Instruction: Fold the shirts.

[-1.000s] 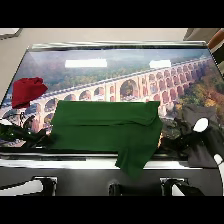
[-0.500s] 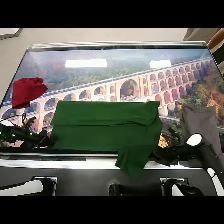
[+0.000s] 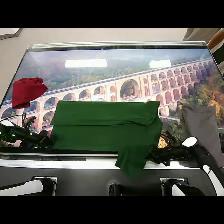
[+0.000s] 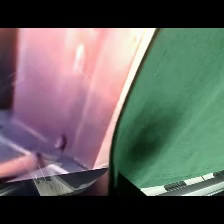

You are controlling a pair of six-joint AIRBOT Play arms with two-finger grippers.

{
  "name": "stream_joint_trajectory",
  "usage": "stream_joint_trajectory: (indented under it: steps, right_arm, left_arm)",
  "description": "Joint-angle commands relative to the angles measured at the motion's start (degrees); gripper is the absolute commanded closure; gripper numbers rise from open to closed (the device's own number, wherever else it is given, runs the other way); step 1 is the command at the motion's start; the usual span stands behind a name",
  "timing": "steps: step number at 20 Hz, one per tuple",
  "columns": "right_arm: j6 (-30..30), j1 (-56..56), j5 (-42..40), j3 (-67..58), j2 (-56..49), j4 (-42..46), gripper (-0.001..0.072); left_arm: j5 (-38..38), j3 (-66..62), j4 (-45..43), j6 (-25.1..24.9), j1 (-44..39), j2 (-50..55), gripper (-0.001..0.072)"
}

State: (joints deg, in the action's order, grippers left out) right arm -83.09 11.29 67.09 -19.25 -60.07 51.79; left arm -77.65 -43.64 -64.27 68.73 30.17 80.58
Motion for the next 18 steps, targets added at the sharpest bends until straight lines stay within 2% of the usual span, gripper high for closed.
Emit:
stream_joint_trajectory:
  steps: [1,3,5,9,14,18]
  right_arm:
    - [3.2,0.0,1.6,-2.4,0.0,-0.5,0.0671]
    - [2.8,0.0,3.0,-8.4,1.9,-0.4,0.0671]
    - [-0.6,0.0,3.5,-17.4,2.0,1.9,0.0673]
    - [-3.1,-0.1,1.5,-37.3,-6.4,4.5,0.0673]
    - [-3.5,-0.1,-4.0,-51.9,-23.9,1.2,0.0672]
    - [-3.3,-0.1,-10.3,-53.8,-31.6,-3.8,0.0671]
  left_arm:
    - [-0.7,-1.9,1.3,-2.1,0.0,-0.3,0.0681]
    - [-1.4,-6.3,4.8,-2.6,0.0,-1.0,0.0681]
    - [-1.4,-12.0,9.9,-0.6,-0.2,-1.0,0.0682]
    - [2.8,-24.8,11.2,3.0,-4.0,1.7,0.0683]
    - [3.2,-44.8,11.4,8.8,-9.4,16.1,0.0681]
    - [3.2,-57.2,11.4,11.4,-12.7,27.7,0.068]
